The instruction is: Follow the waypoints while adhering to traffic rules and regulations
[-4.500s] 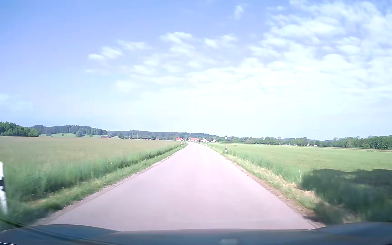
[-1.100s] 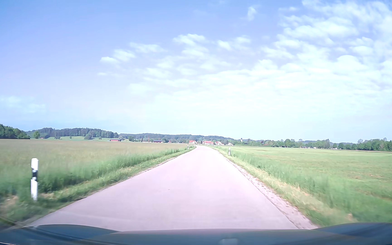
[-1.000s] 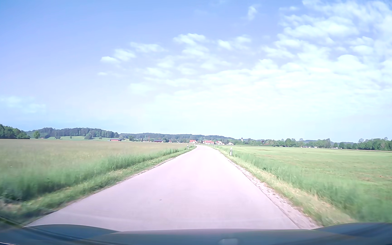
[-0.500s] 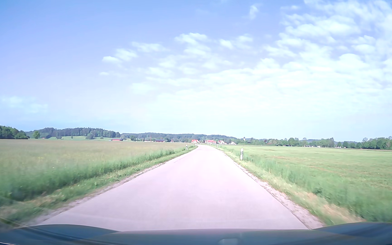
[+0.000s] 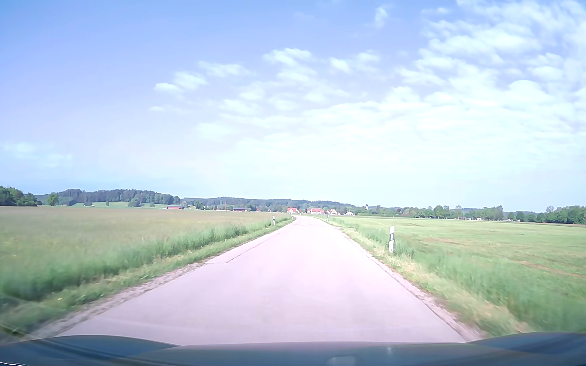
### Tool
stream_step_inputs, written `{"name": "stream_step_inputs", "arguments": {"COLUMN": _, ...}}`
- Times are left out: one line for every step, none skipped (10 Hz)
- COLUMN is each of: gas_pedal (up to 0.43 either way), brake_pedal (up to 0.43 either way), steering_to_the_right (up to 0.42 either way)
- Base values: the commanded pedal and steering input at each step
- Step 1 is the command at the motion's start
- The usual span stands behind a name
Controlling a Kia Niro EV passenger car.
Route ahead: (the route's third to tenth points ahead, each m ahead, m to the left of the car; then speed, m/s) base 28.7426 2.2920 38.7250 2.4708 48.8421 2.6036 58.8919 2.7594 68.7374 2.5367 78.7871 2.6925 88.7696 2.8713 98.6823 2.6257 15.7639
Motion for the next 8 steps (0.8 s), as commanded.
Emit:
{"name": "stream_step_inputs", "arguments": {"gas_pedal": 0.177, "brake_pedal": 0.000, "steering_to_the_right": 0.004}}
{"name": "stream_step_inputs", "arguments": {"gas_pedal": 0.177, "brake_pedal": 0.000, "steering_to_the_right": 0.004}}
{"name": "stream_step_inputs", "arguments": {"gas_pedal": 0.177, "brake_pedal": 0.000, "steering_to_the_right": 0.006}}
{"name": "stream_step_inputs", "arguments": {"gas_pedal": 0.177, "brake_pedal": 0.000, "steering_to_the_right": 0.006}}
{"name": "stream_step_inputs", "arguments": {"gas_pedal": 0.177, "brake_pedal": 0.000, "steering_to_the_right": 0.004}}
{"name": "stream_step_inputs", "arguments": {"gas_pedal": 0.177, "brake_pedal": 0.000, "steering_to_the_right": 0.003}}
{"name": "stream_step_inputs", "arguments": {"gas_pedal": 0.177, "brake_pedal": 0.000, "steering_to_the_right": 0.003}}
{"name": "stream_step_inputs", "arguments": {"gas_pedal": 0.177, "brake_pedal": 0.000, "steering_to_the_right": 0.002}}
